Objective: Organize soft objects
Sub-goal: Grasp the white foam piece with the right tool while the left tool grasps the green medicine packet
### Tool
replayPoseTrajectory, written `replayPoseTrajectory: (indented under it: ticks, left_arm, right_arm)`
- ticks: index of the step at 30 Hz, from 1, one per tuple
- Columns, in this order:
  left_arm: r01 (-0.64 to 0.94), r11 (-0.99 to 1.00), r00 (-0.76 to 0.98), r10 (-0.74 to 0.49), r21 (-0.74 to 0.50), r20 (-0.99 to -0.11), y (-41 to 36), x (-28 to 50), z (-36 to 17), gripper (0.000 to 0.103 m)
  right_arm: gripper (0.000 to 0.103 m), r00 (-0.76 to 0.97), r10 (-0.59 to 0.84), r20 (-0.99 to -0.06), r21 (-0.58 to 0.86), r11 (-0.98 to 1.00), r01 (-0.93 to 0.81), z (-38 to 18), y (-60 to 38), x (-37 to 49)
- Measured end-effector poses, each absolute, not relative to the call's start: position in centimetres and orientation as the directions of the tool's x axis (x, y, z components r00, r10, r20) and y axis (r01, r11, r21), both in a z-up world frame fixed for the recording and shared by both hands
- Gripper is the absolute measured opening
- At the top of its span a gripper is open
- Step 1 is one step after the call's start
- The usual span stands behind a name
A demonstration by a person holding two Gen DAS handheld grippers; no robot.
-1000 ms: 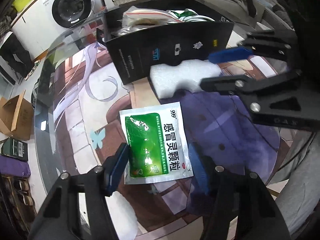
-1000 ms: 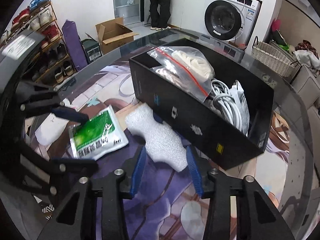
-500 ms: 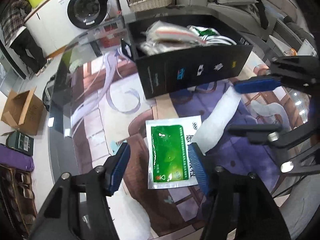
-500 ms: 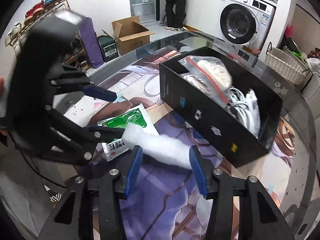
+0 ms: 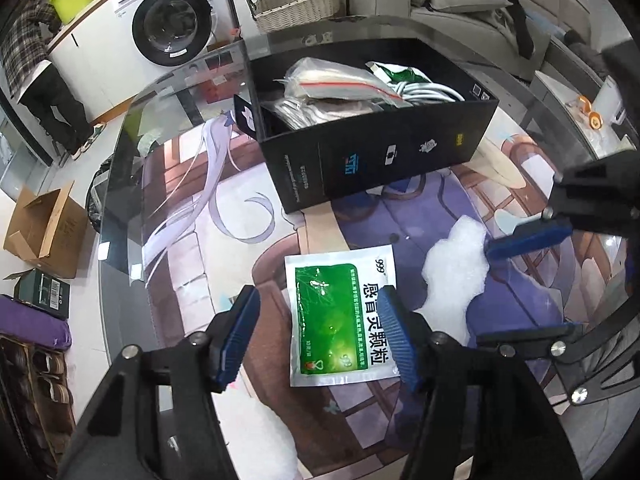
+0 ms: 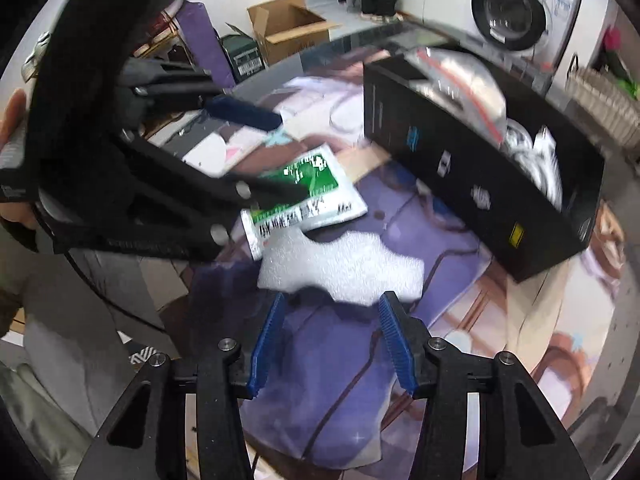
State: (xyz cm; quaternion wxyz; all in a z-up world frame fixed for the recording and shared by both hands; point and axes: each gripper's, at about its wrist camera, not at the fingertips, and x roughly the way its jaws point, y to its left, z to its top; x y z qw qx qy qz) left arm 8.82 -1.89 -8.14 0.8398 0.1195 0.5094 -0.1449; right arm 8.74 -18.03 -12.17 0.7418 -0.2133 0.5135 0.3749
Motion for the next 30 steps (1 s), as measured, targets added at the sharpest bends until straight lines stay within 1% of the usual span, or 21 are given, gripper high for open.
replayPoseTrajectory:
  ticks: [2, 6, 8, 10, 12, 13, 18, 21, 23, 25, 26, 27, 29, 30]
  left_arm:
    - [0.361, 0.931, 0.439, -0.116, 0.056, -0.891, -1.9, 8.8, -8.1, 0.064]
    - [0.345, 0.937, 0.446, -0.111, 0.055, -0.888, -1.6, 9.0, -8.1, 0.064]
    - [0.358, 0.933, 0.441, -0.122, 0.049, -0.889, -1.9, 9.0, -8.0, 0.064]
    - [0.379, 0.924, 0.432, -0.121, 0.058, -0.894, -2.4, 8.7, -8.2, 0.064]
    - [0.422, 0.906, 0.4, -0.139, 0.048, -0.906, -3.2, 8.3, -8.8, 0.064]
    - [0.444, 0.895, 0.384, -0.156, 0.034, -0.91, -3.6, 8.0, -8.9, 0.064]
    - [0.548, 0.835, 0.302, -0.249, -0.046, -0.92, -5.7, 6.6, -9.2, 0.065]
    - [0.537, 0.842, 0.307, -0.244, -0.044, -0.92, -5.7, 6.8, -9.0, 0.066]
    - [0.515, 0.855, 0.296, -0.242, -0.059, -0.924, -5.2, 7.3, -9.2, 0.065]
    - [0.497, 0.867, 0.318, -0.209, -0.025, -0.925, -4.7, 7.5, -9.3, 0.066]
    - [0.486, 0.874, 0.341, -0.18, 0.009, -0.923, -4.4, 7.6, -9.1, 0.067]
    - [0.476, 0.879, 0.351, -0.171, 0.018, -0.921, -4.1, 7.7, -8.9, 0.07]
    - [0.456, 0.89, 0.354, -0.187, -0.005, -0.916, -3.3, 8.0, -8.5, 0.073]
    - [0.449, 0.894, 0.358, -0.187, -0.007, -0.915, -3.1, 8.1, -8.6, 0.074]
  right_arm:
    - [0.051, 0.203, 0.339, -0.919, 0.064, 0.635, -0.77, -11.7, -18.1, 9.1]
    - [0.051, 0.095, 0.357, -0.929, 0.214, 0.73, -0.649, -12.3, -19.0, 10.8]
    - [0.051, 0.068, 0.359, -0.931, 0.24, 0.741, -0.628, -12.6, -19.2, 10.6]
    - [0.051, 0.029, 0.39, -0.92, 0.3, 0.752, -0.586, -12.9, -19.3, 10.8]
    - [0.051, -0.003, 0.425, -0.905, 0.36, 0.763, -0.536, -13.3, -19.9, 11.5]
    - [0.051, -0.001, 0.425, -0.905, 0.363, 0.774, -0.519, -13.4, -20.3, 11.8]
    - [0.051, 0.042, 0.422, -0.906, 0.352, 0.804, -0.479, -12.8, -21.5, 12.7]
    - [0.051, 0.075, 0.406, -0.911, 0.322, 0.811, -0.489, -13.0, -21.0, 12.3]
    - [0.051, 0.138, 0.36, -0.923, 0.239, 0.815, -0.528, -12.6, -20.8, 11.6]
    - [0.051, 0.175, 0.308, -0.935, 0.161, 0.81, -0.564, -13.0, -20.1, 11.7]
    - [0.049, 0.176, 0.291, -0.94, 0.143, 0.808, -0.571, -13.3, -20.2, 11.6]
    - [0.044, 0.18, 0.265, -0.947, 0.116, 0.808, -0.578, -13.6, -20.1, 11.4]
    - [0.043, 0.23, 0.223, -0.947, 0.035, 0.786, -0.617, -13.4, -20.1, 10.8]
    - [0.043, 0.244, 0.212, -0.946, 0.017, 0.786, -0.618, -13.3, -20.3, 10.7]
